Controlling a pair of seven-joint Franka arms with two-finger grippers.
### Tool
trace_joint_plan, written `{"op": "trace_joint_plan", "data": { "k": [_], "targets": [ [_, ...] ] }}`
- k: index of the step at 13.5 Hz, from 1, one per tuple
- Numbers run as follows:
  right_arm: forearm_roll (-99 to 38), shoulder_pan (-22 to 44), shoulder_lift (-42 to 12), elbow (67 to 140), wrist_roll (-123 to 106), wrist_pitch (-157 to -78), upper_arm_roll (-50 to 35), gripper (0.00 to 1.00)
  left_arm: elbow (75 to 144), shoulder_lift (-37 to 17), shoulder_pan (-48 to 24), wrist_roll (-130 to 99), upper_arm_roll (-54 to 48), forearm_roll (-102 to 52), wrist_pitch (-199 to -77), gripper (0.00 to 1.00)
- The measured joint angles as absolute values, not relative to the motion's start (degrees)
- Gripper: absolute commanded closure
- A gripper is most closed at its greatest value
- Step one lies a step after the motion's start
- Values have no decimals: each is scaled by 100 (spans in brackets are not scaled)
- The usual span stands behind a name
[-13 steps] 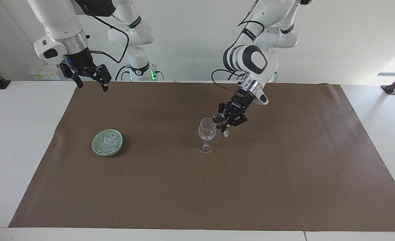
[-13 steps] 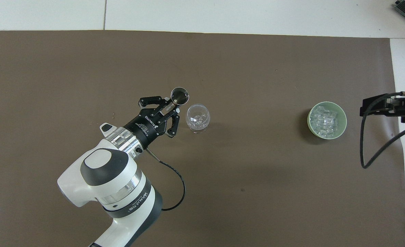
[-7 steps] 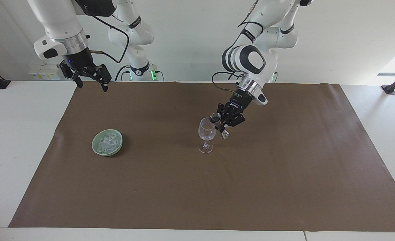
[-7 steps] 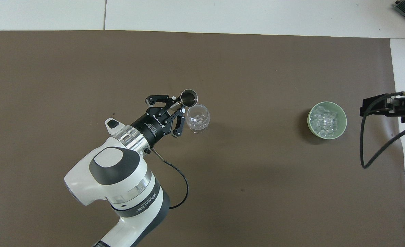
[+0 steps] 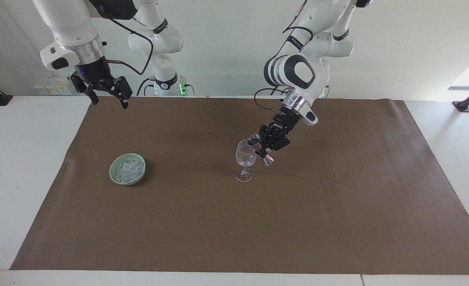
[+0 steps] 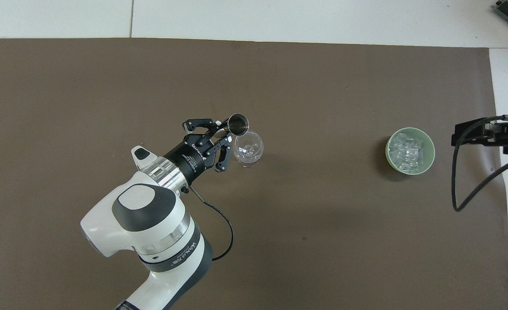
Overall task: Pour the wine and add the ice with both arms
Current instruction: 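Tilt the jigger with the left gripper to pour into the wine glass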
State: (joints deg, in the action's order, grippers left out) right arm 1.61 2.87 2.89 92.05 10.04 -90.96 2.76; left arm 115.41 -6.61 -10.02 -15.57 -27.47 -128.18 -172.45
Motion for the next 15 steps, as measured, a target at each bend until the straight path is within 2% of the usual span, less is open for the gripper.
{"op": "trace_joint_plan", "data": {
  "k": [15],
  "targets": [
    [161, 287, 289, 9205, 1004, -9096, 276, 0, 11447, -705, -1184, -377, -2766, -12290, -17663, 100]
  ]
}}
